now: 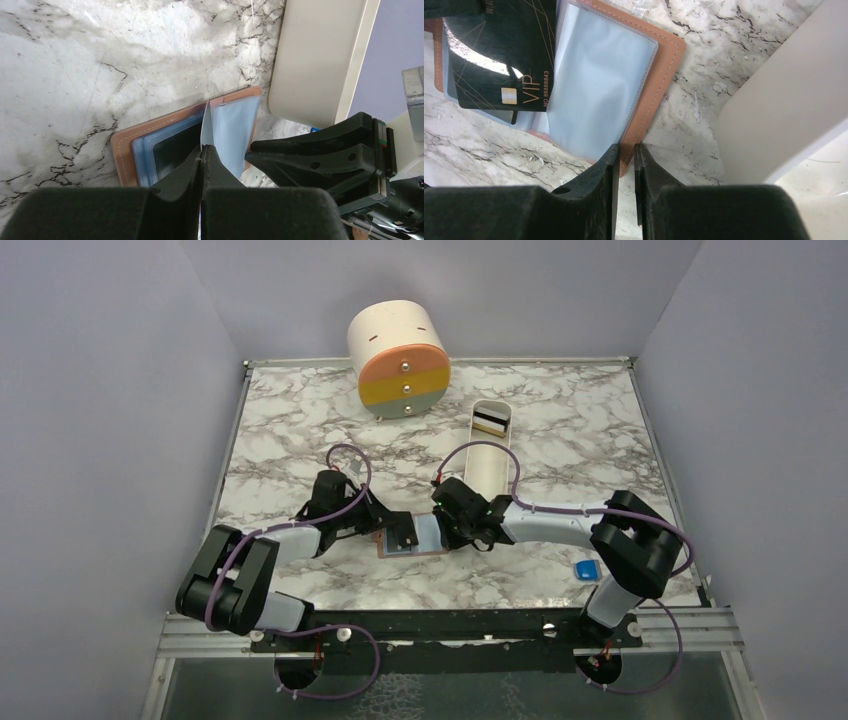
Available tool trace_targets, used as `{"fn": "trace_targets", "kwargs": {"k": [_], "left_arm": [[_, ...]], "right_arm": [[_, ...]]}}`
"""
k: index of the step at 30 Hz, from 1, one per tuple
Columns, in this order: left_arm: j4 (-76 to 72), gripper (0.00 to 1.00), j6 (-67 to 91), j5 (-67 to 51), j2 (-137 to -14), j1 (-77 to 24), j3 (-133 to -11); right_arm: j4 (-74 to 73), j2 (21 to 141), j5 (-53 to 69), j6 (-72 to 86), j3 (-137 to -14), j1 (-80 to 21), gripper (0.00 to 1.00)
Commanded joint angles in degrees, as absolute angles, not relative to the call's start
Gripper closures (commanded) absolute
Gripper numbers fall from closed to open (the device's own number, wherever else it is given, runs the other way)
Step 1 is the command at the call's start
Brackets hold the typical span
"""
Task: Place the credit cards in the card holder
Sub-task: Insert the credit card into the card holder.
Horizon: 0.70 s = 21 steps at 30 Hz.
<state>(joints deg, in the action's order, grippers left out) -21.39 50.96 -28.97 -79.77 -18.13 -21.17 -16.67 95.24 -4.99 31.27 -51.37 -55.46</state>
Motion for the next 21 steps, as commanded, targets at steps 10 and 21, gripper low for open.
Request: {"fn": "trace_targets", "kwargs": {"k": [10, 21], "left_arm": [[-25.1, 1.00, 49.5, -30.3, -81.7, -18.9, -19.1], [-25.8, 1.00, 49.4, -34.8, -83.1, -19.3, -18.1]], "right_arm": [[-16.3, 95.5, -4.6, 32.2, -50.3, -56.8, 0.83], [-16.4, 95.6, -4.7, 32.5, -50.2, -57.0, 0.83]]}}
